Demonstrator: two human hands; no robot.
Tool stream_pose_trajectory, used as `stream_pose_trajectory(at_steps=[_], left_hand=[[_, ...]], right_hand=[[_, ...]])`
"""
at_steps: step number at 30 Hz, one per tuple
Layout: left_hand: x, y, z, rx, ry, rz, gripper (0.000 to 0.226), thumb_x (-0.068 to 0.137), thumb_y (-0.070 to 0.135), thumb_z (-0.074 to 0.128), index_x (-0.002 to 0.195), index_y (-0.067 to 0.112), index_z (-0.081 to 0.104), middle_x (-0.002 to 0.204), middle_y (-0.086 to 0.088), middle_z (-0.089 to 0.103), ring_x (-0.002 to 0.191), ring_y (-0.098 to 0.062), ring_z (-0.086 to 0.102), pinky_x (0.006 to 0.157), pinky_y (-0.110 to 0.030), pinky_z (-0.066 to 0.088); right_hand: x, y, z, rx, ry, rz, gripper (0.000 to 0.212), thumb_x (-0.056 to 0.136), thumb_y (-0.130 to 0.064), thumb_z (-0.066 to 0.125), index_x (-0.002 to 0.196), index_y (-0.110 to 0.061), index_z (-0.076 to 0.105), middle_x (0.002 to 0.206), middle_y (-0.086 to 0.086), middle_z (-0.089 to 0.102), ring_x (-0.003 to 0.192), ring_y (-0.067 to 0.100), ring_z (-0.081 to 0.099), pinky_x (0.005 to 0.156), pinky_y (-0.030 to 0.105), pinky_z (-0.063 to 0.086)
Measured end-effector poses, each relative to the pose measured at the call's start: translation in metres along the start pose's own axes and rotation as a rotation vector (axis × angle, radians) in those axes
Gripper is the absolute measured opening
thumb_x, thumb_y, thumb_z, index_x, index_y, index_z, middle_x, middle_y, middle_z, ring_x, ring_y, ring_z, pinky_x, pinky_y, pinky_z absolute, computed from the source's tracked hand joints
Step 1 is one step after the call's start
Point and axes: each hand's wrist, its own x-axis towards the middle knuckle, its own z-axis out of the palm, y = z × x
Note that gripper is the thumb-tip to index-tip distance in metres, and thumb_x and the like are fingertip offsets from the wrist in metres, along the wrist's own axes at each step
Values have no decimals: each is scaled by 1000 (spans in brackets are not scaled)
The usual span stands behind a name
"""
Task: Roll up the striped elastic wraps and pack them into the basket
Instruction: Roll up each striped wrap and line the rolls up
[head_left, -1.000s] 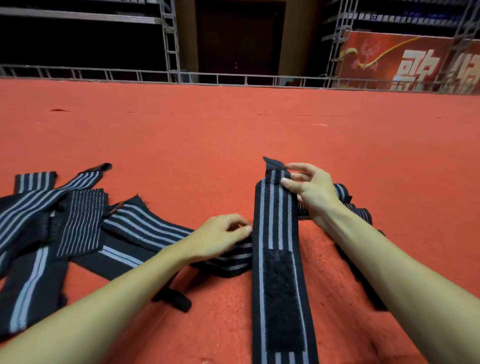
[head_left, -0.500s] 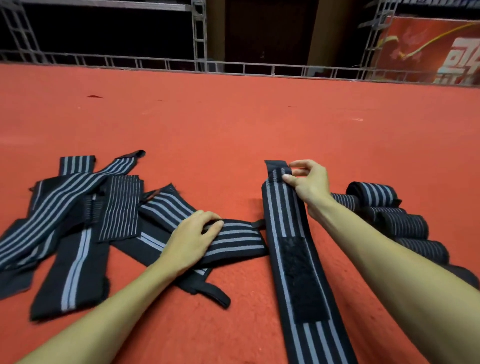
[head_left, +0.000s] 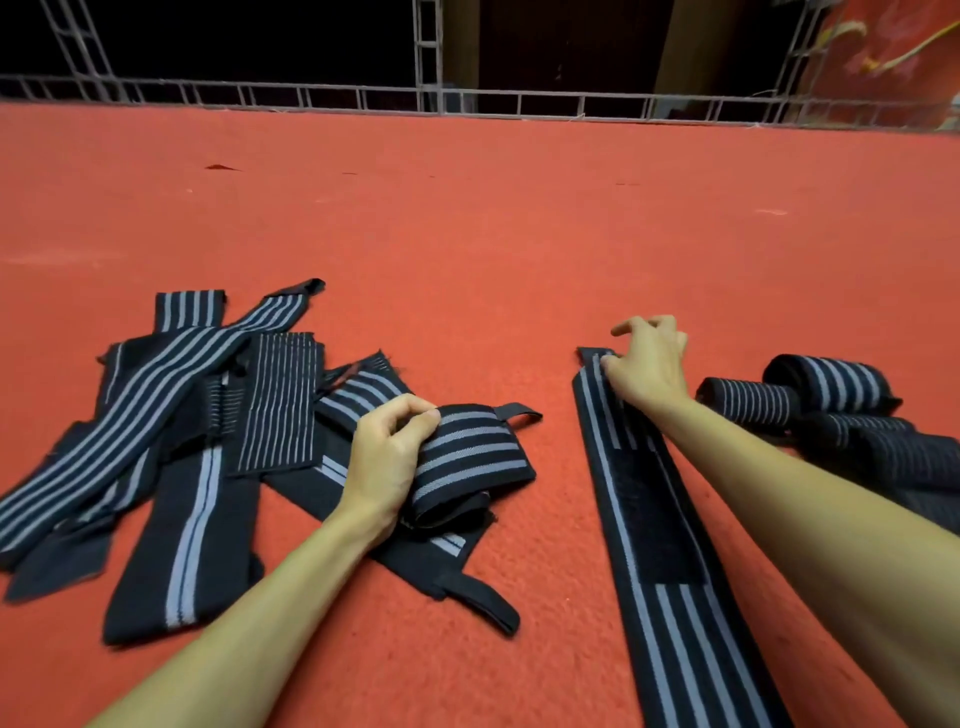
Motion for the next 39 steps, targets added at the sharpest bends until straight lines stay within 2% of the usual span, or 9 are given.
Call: stream_pose_trajectory(at_steps=[6, 9, 13, 19, 26, 30, 34, 37, 39], left_hand=[[0, 1, 0, 4, -118, 21, 14, 80, 26, 58, 71, 17, 64, 65, 13, 61, 67, -3, 54, 64, -16, 42], [-6, 7, 0, 19, -185, 40, 13, 88, 17, 64, 76, 20, 67, 71, 13, 65, 71, 0, 57, 71, -16, 44], [-17, 22, -9, 20, -196, 9, 22, 88, 7, 62, 76, 23, 69, 74, 13, 67, 73, 5, 58, 72, -13, 44], [-45, 40, -32, -152, -74, -104, 28, 94, -1, 45, 99, 21, 61, 94, 0, 64, 91, -6, 61, 77, -25, 51], [-64, 34, -38, 165, -36, -208, 28, 94, 11, 48, 122, 12, 44, 95, -3, 62, 88, -18, 62, 88, -43, 52], [-79, 31, -30, 390, -138, -111, 26, 97, 14, 46, 122, 16, 52, 110, 3, 59, 103, -12, 56, 93, -25, 41], [-69, 38, -29, 268, -127, -154, 18, 98, 28, 45, 111, 20, 56, 107, -3, 63, 86, -13, 64, 87, -37, 49], [-56, 50, -27, 64, -122, -343, 52, 87, 58, 54, 116, 16, 44, 101, -4, 62, 72, -15, 65, 67, -36, 56], [-49, 58, -26, 103, -168, -408, 68, 76, 53, 71, 123, 19, 35, 98, -6, 65, 70, -14, 67, 59, -29, 55]], right_hand=[[-49, -49, -17, 70, -313, -377, 34, 97, -31, 53, 124, -12, 58, 125, 5, 59, 115, 19, 53, 97, 26, 36], [-78, -72, -28, 72, -584, -450, 38, 98, -43, 45, 110, -13, 65, 108, -1, 67, 102, 14, 60, 92, 29, 42], [-99, -86, -44, -87, -634, -544, 34, 85, -50, 64, 107, -23, 65, 86, -9, 64, 79, 6, 58, 73, 22, 44], [-139, -92, -72, 143, -861, -511, 14, 87, -23, 70, 88, -19, 57, 75, -10, 54, 70, 6, 48, 67, 20, 38], [-179, -85, -108, 385, -1104, -267, 29, 85, -1, 68, 105, -12, 51, 81, 2, 55, 70, 12, 56, 53, 18, 43], [-189, -81, -124, 296, -1287, -296, 24, 86, -2, 67, 106, -9, 55, 84, 3, 61, 75, 11, 62, 63, 22, 49], [-193, -78, -122, 210, -1314, -353, 19, 88, 1, 63, 101, -13, 62, 87, 1, 59, 77, 8, 59, 71, 23, 50], [-193, -82, -115, 92, -1267, -475, 23, 89, -9, 66, 108, -22, 66, 100, -6, 66, 91, 8, 61, 86, 23, 50], [-190, -88, -111, 42, -1269, -503, 24, 90, -16, 67, 113, -23, 67, 114, -7, 67, 104, 8, 62, 97, 25, 48]])
